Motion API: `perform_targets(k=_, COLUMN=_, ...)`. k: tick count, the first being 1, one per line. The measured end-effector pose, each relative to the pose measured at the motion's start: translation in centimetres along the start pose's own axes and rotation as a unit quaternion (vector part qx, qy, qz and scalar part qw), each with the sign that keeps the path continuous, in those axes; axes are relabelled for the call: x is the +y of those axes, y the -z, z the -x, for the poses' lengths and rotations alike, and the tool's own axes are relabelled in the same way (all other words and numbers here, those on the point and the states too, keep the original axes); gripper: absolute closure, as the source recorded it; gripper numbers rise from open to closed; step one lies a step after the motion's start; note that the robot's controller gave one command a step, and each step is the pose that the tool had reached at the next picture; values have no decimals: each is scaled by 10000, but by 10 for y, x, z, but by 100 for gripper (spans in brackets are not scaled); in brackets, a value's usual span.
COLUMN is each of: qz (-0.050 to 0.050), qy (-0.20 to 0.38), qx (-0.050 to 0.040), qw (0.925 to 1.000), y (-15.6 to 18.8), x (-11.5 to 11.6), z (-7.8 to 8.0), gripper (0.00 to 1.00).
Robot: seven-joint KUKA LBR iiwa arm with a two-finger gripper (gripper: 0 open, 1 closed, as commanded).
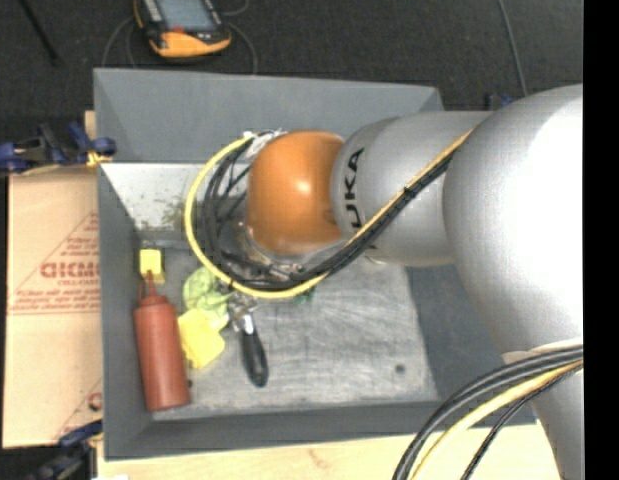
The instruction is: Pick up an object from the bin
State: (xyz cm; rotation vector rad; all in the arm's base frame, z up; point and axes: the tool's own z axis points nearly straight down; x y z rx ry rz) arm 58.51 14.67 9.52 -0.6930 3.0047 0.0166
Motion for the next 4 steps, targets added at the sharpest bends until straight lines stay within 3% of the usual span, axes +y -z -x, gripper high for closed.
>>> perform_targets(k=4, qz=0, qy=-8, qx=1, qw=10000, y=0, x=0, z=0, gripper=100)
